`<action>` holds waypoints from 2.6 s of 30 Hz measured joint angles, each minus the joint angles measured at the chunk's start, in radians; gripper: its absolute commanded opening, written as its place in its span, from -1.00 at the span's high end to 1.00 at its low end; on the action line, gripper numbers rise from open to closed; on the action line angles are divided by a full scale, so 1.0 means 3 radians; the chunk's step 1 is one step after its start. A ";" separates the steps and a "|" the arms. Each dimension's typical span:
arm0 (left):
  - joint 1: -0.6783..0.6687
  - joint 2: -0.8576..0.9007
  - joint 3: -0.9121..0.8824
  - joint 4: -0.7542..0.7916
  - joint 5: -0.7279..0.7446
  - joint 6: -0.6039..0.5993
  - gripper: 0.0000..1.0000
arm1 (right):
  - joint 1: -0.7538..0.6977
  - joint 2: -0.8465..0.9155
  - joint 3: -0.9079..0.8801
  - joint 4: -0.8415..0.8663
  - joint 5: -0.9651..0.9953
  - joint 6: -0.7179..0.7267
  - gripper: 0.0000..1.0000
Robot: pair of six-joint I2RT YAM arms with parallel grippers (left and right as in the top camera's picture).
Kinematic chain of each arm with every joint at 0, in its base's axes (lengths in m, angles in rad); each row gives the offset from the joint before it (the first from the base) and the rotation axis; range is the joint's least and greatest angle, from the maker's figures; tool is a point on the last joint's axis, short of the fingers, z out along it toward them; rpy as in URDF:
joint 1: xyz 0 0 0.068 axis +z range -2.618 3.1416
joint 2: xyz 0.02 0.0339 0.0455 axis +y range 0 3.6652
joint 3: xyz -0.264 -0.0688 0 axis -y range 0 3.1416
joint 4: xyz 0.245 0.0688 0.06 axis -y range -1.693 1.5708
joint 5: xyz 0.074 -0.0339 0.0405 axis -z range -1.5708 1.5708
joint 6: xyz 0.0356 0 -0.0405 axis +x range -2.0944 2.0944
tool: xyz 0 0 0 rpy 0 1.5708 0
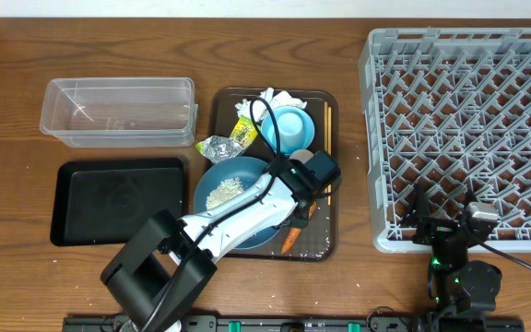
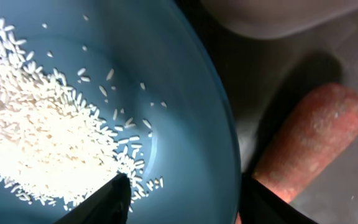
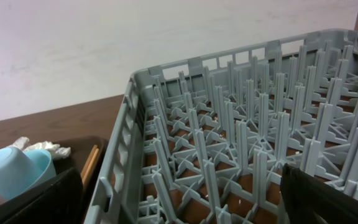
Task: Sort waste into correct bins and load items into the dishwasher rack
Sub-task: 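Lower the left gripper and grasp the blue plate's rim, then lift the blue plate and carry it over the black tray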
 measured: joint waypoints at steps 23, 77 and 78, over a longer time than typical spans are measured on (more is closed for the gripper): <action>-0.0014 0.0001 -0.0233 0.0336 -0.0075 -0.0003 0.35 | 0.0000 0.0000 0.0000 0.0000 0.0000 0.0000 -0.99; 0.1761 -0.1447 -0.0233 0.0525 0.0118 0.0571 0.88 | 0.0000 0.0000 0.0000 0.0000 0.0000 -0.0001 -0.98; 0.1882 -0.1453 -0.0233 0.0535 0.0173 0.0589 0.88 | 0.0000 0.0000 0.0000 0.0000 0.0000 0.0000 -0.98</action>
